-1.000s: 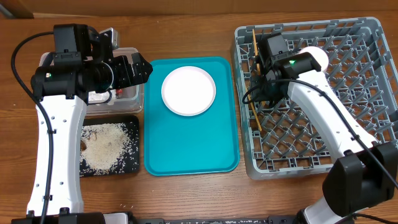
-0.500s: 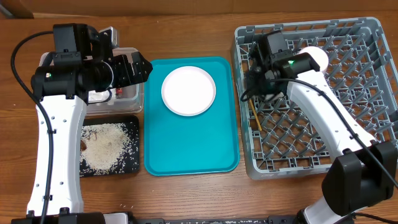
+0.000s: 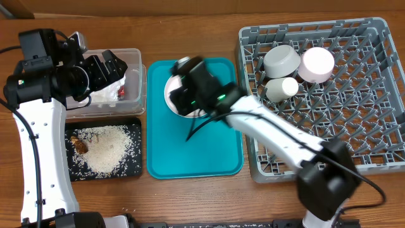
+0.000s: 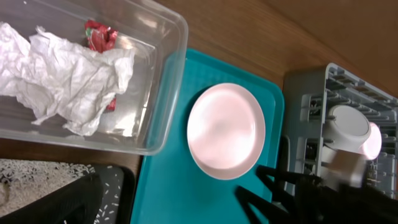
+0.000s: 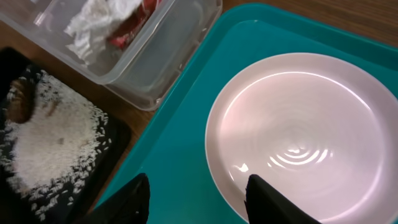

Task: Sort waste into correct bins and load items into the dishwasher
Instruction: 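Grasp the pink plate rim on the teal tray with the right gripper, then carry the pink plate to the rack and stand it upright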

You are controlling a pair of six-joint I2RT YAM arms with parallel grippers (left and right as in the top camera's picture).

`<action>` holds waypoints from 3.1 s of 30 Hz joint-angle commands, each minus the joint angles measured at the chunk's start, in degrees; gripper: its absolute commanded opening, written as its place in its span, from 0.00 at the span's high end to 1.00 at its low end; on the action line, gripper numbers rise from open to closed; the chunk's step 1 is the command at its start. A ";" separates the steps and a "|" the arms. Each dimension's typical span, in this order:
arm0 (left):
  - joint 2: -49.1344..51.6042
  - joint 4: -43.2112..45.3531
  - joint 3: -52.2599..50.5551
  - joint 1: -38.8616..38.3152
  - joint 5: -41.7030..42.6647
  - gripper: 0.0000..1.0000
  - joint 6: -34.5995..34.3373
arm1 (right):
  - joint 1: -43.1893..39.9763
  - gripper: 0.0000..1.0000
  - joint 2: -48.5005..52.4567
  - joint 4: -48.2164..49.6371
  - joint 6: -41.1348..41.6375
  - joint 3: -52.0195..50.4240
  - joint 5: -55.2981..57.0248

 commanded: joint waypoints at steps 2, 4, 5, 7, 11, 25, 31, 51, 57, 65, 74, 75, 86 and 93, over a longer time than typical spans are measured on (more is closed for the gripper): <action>-0.50 -1.33 1.27 -0.02 0.26 0.00 -0.70 | 1.97 0.48 6.64 5.03 -1.97 1.18 9.18; -0.50 -1.90 1.27 -0.02 0.26 0.00 -0.70 | 2.34 0.48 9.57 7.23 -1.95 1.18 9.18; -0.50 -2.03 1.27 -0.02 0.26 0.00 -0.72 | 2.34 0.49 10.84 8.04 -1.95 1.18 9.18; -0.50 -2.29 1.27 -0.02 0.26 0.00 -0.70 | 2.32 0.50 12.83 9.18 -1.97 1.18 9.18; -0.50 -2.32 1.27 -0.02 0.26 0.00 -0.70 | 2.34 0.56 15.54 10.25 -1.95 1.18 9.14; -0.50 -2.27 1.27 -0.02 0.26 0.00 -0.72 | 2.54 0.93 16.09 6.99 -1.90 1.31 7.63; -0.50 -2.27 1.27 -0.02 0.26 0.00 -0.72 | 2.54 0.96 8.46 5.64 -1.42 1.36 6.62; -0.50 -2.27 1.27 -0.02 0.26 0.00 -0.72 | -25.40 0.96 -27.76 -24.13 6.12 0.79 -20.90; -0.50 -2.25 1.27 -0.02 0.26 0.00 -0.72 | -36.22 0.96 -25.46 -22.53 5.88 -2.60 -42.80; -0.50 -2.25 1.27 -0.02 0.26 0.00 -0.72 | -39.87 0.96 -22.91 -21.90 4.66 -3.41 -49.62; -0.50 -2.25 1.27 -0.02 0.26 0.00 -0.72 | -39.87 0.96 -21.38 -16.98 4.87 -9.51 -47.21; -0.50 -2.25 1.27 -0.02 0.26 0.00 -0.72 | -39.87 0.96 -21.27 -16.22 5.03 -10.16 -47.21; -0.50 -2.25 1.27 -0.02 0.26 0.00 -0.72 | -39.93 0.81 -20.72 -12.37 6.14 -11.61 -37.81; -0.50 -2.25 1.27 -0.02 0.26 0.00 -0.72 | -41.57 0.27 -20.74 -9.99 6.84 -10.08 -36.74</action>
